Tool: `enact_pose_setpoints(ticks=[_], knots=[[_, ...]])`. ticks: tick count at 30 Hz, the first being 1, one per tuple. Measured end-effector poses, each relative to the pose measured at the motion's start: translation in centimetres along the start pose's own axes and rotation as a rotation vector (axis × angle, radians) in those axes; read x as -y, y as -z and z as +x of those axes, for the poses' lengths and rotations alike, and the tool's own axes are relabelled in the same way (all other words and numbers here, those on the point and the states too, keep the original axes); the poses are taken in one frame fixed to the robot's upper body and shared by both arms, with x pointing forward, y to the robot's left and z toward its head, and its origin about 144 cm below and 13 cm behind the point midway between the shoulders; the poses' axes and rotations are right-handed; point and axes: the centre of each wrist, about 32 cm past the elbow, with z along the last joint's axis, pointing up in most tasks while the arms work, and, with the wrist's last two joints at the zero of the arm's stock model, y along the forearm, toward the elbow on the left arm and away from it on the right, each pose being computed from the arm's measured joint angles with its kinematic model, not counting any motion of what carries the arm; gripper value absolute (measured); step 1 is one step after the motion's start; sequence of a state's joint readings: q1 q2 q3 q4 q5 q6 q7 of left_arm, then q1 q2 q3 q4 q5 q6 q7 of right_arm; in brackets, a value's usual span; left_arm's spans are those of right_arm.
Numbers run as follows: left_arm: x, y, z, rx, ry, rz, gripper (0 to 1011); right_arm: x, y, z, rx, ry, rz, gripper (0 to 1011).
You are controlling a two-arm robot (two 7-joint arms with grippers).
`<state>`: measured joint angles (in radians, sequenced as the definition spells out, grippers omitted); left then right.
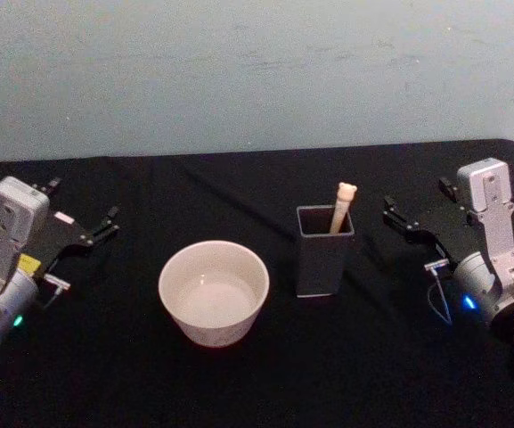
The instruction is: Pick up the stirring spoon with one hand, stir inside the cup, then place it back in its original position.
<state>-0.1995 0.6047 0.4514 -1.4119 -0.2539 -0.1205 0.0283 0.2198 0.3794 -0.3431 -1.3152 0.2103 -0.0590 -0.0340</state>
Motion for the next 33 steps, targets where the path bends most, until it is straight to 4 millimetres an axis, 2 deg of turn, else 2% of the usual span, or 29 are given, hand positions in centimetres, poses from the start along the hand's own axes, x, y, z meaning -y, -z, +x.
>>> enact_pose_setpoints(ticks=[33], knots=[[0.0, 0.0, 0.0, 0.0, 0.0, 0.0, 1001, 0.01, -0.03, 0.0, -0.001, 0.0, 0.001, 1003]])
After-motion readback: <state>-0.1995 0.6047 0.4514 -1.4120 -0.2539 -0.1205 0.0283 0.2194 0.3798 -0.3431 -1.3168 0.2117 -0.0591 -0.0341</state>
